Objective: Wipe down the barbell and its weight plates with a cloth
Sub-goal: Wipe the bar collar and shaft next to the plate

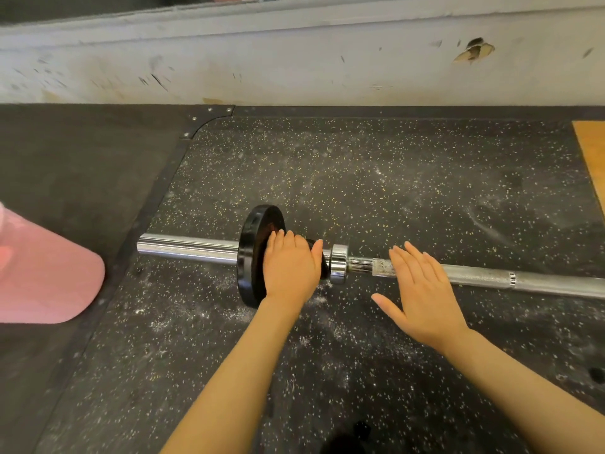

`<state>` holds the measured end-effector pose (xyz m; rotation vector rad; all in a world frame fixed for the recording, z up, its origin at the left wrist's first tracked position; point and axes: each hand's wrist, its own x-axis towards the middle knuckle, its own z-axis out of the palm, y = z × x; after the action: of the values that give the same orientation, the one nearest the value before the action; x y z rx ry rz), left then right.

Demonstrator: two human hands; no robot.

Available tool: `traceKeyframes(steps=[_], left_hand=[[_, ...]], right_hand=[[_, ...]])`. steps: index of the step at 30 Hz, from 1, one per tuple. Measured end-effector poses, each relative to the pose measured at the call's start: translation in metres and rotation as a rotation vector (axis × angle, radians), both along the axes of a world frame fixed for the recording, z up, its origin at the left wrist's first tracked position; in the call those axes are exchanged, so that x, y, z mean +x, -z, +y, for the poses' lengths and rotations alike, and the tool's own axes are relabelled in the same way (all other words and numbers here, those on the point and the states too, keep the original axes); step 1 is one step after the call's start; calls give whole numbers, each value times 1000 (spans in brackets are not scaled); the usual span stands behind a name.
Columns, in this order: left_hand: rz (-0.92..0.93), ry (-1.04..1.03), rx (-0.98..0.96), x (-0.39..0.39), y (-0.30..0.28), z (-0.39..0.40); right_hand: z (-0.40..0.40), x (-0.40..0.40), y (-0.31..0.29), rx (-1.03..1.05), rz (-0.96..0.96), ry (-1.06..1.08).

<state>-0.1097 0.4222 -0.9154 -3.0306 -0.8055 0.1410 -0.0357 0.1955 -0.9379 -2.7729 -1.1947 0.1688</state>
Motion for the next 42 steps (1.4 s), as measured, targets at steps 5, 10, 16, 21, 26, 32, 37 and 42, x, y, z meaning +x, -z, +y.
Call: traceKeyframes(steps=[5,10,16,21,26,32,37,42], left_hand=[[-54,39,-83,5,-3,-9],[64,-50,11,-14,-8,-10],[68,-38,52,-25,-1,-16],[-48,43,-23,-8,1,1],[-148,88,-74,-17,5,-1],[-211,95,-97,-30,3,-11],[-268,73,-107,-39,3,-18],[-222,65,-135,-44,2,-19]], right_hand=[[-1,-5,0,-19,1,6],[-1,-5,-1,-17,2,7],[-3,-14,0,-27,-3,11],[-4,-12,-7,3,20,-8],[-6,15,-16,18,13,-27],[-11,16,-12,-121,106,-11],[-13,5,-12,-110,132,19],[-21,0,-11,-118,116,-44]])
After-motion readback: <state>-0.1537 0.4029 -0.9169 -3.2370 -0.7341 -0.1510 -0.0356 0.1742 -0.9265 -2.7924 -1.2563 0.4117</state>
